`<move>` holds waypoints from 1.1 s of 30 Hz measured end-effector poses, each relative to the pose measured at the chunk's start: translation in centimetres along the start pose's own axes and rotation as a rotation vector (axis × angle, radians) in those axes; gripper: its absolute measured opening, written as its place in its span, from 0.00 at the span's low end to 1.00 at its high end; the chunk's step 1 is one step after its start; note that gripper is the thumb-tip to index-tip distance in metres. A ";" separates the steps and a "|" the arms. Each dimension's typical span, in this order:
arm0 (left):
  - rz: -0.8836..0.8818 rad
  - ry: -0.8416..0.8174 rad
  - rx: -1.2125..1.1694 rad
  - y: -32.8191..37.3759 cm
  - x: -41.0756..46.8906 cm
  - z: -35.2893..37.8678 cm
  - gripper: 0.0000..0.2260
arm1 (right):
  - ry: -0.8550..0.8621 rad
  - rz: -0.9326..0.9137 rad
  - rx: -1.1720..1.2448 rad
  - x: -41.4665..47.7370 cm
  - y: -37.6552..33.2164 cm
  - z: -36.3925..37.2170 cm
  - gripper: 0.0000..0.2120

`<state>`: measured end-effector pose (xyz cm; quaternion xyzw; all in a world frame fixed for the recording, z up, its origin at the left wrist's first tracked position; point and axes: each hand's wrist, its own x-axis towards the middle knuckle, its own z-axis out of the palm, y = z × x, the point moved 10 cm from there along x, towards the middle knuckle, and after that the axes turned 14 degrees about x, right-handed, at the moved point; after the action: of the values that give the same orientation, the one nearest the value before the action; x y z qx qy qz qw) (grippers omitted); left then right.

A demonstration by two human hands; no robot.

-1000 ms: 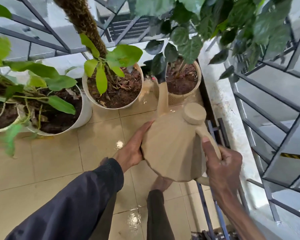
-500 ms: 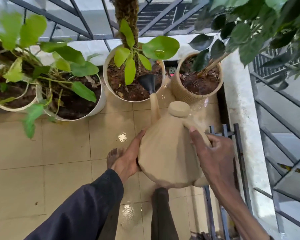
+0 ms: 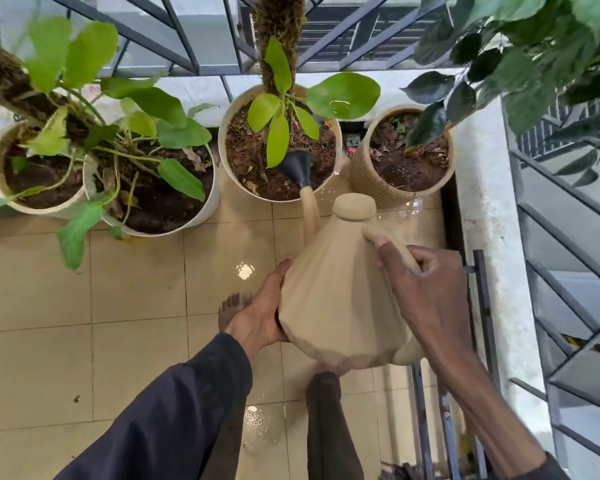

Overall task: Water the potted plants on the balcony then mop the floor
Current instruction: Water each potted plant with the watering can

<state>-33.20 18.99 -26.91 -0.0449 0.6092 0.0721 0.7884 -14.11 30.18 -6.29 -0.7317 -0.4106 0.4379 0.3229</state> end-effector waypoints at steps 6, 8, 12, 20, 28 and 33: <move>-0.028 -0.048 -0.042 -0.4 0.1 0.4 0.26 | -0.030 0.006 0.002 0.0 -0.3 0.4 0.29; -0.029 -0.050 -0.046 -0.4 0.1 0.4 0.25 | -0.030 0.003 -0.006 0.0 -0.4 0.3 0.29; -0.043 -0.065 -0.049 -0.6 0.0 0.5 0.25 | -0.024 -0.016 -0.010 -0.1 -0.5 0.3 0.28; -0.051 -0.032 -0.008 -1.2 0.3 -0.7 0.27 | -0.023 -0.030 -0.032 -0.3 0.0 0.8 0.27; -0.059 0.000 0.021 -0.9 0.4 -1.7 0.29 | -0.018 -0.015 -0.020 -0.6 0.3 1.2 0.29; -0.009 0.046 0.040 0.2 0.6 -2.6 0.26 | 0.011 0.023 0.034 -1.5 1.1 1.0 0.36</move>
<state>-35.58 18.81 -28.14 -0.0334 0.6282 0.0554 0.7754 -15.06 28.48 -7.09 -0.7333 -0.3926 0.4444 0.3327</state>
